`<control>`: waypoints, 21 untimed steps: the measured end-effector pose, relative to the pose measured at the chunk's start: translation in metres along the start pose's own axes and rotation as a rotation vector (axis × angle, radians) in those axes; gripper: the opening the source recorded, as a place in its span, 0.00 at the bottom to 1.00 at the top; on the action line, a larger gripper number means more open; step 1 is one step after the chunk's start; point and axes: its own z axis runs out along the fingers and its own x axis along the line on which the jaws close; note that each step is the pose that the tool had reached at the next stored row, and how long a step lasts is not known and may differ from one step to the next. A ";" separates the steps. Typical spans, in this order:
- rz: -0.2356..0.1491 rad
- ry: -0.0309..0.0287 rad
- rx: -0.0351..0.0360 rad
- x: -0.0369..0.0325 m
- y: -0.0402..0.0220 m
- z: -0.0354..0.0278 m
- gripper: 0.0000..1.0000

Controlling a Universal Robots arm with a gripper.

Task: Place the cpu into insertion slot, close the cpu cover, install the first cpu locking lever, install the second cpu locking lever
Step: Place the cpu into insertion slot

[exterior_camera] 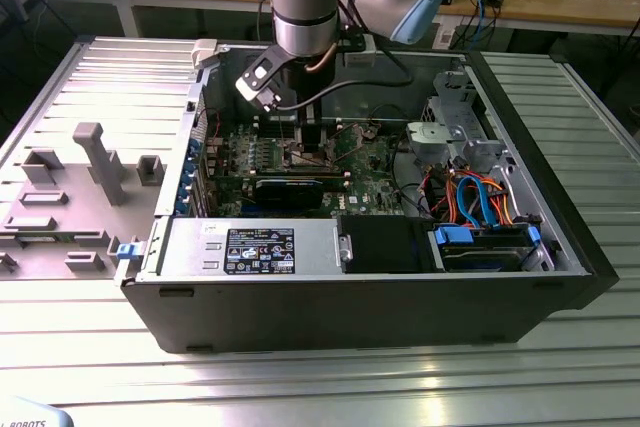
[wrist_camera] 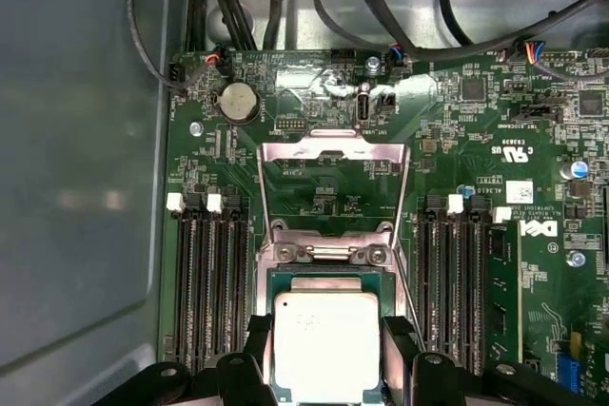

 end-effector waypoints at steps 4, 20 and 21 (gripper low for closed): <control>-0.001 -0.0083 0.0002 -0.0004 -0.0016 0.0060 0.54; -0.001 -0.0135 0.0005 -0.0011 -0.0054 0.0246 0.54; -0.001 -0.0140 0.0006 -0.0010 -0.0055 0.0253 0.54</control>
